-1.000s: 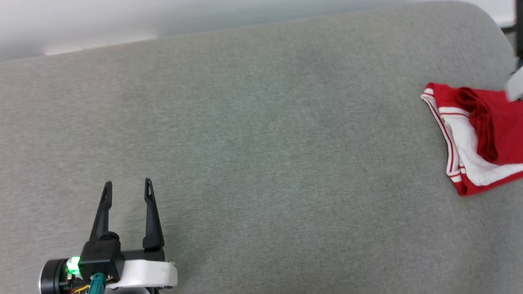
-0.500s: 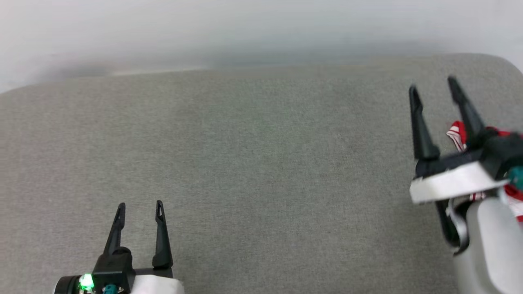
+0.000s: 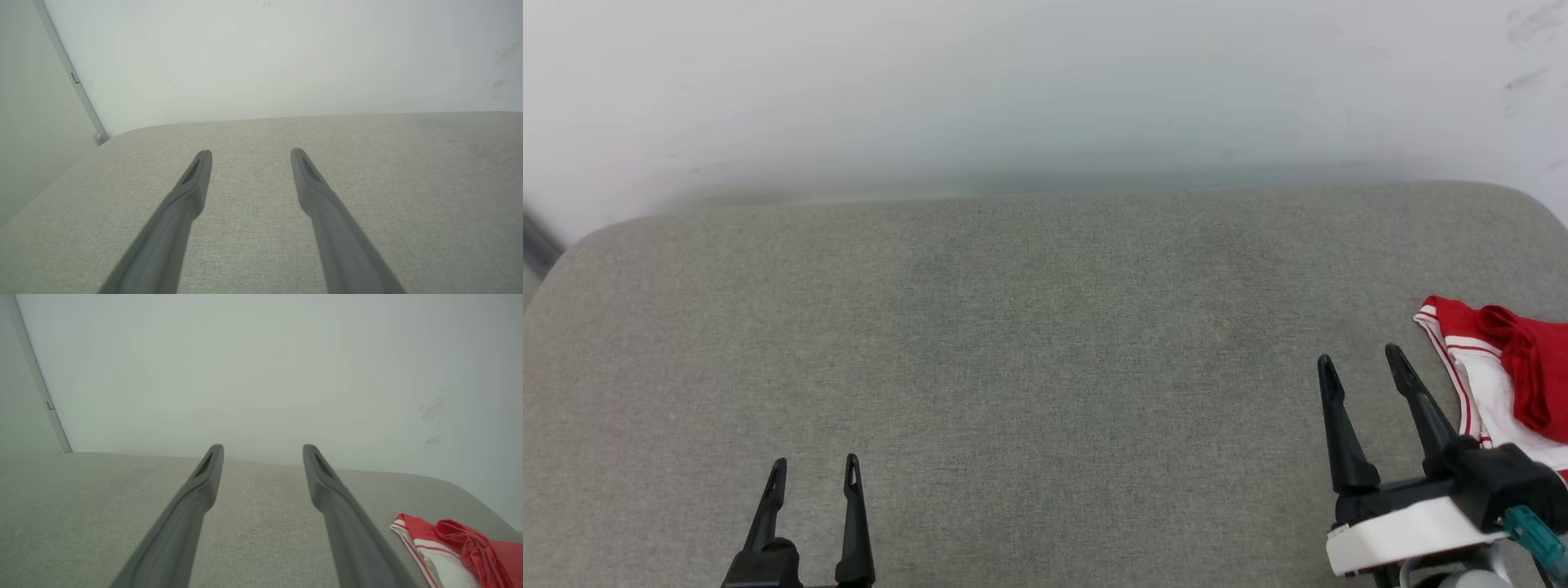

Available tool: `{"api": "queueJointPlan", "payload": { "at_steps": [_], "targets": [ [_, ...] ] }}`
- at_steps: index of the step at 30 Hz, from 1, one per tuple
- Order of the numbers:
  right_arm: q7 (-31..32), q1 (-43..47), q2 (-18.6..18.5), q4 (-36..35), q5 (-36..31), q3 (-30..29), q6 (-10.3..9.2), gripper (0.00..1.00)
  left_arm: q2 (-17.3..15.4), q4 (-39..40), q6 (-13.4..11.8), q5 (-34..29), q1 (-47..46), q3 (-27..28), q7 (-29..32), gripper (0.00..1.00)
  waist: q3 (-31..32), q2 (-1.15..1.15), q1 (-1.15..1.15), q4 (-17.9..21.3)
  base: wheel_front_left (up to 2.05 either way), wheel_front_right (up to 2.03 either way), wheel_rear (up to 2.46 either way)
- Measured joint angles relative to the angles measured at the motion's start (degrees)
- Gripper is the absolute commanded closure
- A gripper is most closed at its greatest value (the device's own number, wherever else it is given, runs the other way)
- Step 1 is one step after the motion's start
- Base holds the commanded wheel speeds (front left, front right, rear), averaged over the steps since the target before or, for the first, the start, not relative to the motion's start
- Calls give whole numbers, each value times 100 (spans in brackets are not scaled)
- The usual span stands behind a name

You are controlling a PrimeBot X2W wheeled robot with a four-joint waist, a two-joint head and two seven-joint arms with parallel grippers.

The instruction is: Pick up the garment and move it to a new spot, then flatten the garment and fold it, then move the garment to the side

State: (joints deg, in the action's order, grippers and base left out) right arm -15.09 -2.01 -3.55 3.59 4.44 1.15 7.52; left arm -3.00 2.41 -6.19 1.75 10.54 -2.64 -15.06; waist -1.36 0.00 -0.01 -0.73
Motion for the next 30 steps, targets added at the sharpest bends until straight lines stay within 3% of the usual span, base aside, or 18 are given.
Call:
{"api": "queueJointPlan", "payload": {
  "at_steps": [13, 24, 25, 30],
  "targets": [
    [1, 976, 52, -305, 80, -316, -1, 0, 3, -66, 23, 45, 222, -49, 0, 0, 262, 0, 0, -44, 0, 0, 0],
    [1, 1155, 54, -354, 249, -394, -1, 0, 4, -131, 47, 65, 310, -92, 0, 0, 351, 0, 0, -75, 0, 0, 0],
    [1, 1157, 53, -316, 249, -392, -1, 100, 4, -168, 47, 62, 310, -88, 1, 100, 352, 0, 0, -75, 0, 0, 0],
    [24, 1175, 54, -52, 266, -377, -1, 100, 4, -420, 47, 63, 326, -89, 27, 100, 351, 0, 0, -75, 0, 0, 0]
  ]
}}
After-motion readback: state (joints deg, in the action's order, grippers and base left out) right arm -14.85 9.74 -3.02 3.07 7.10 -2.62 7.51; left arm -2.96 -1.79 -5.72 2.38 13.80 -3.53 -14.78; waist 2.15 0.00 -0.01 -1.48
